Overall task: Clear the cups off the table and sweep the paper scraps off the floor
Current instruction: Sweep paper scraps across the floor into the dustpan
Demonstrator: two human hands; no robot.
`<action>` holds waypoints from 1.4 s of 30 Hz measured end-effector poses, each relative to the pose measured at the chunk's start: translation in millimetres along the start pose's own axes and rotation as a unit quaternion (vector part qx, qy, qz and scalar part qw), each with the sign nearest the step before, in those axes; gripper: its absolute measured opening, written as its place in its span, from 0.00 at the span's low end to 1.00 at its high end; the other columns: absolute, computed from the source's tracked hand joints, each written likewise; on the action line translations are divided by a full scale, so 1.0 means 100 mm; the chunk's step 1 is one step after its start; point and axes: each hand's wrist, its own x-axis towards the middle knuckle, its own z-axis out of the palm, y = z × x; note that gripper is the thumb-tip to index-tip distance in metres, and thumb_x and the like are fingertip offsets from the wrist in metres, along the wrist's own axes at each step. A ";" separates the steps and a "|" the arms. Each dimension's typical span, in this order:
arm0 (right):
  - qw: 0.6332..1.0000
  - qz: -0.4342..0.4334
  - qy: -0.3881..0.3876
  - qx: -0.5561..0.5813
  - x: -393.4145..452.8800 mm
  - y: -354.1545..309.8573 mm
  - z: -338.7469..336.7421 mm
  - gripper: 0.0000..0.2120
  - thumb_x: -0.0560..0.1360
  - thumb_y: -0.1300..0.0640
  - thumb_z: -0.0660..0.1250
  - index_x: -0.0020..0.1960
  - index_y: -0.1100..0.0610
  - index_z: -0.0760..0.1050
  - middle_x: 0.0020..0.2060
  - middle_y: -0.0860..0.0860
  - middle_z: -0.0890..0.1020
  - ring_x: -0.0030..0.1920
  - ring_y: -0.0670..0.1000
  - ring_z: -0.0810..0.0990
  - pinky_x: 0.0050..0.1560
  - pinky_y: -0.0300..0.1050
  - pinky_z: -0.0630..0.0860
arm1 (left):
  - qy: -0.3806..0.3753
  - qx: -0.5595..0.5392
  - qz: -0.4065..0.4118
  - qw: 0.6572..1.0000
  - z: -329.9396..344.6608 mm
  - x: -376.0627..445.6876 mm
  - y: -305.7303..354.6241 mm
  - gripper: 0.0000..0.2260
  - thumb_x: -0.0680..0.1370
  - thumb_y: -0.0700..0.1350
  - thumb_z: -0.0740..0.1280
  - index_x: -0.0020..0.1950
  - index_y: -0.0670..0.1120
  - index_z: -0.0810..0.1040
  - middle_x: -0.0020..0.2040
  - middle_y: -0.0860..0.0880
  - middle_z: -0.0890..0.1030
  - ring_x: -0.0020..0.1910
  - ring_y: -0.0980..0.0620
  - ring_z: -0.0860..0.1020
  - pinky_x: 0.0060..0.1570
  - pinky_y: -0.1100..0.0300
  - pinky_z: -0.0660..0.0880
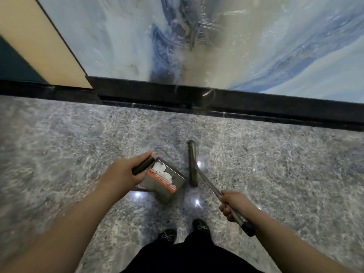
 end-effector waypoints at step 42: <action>0.808 -0.071 -0.316 -0.492 -0.75 0.33 2.72 0.09 0.81 0.65 0.55 0.43 0.58 0.66 0.21 0.55 0.68 0.16 0.48 0.64 0.17 0.32 0.62 | 0.431 -0.127 -0.501 0.740 -0.21 -3.93 -0.07 0.26 0.75 0.49 0.71 0.70 0.66 0.68 0.39 0.56 0.82 0.26 0.58 0.76 0.29 0.57 0.75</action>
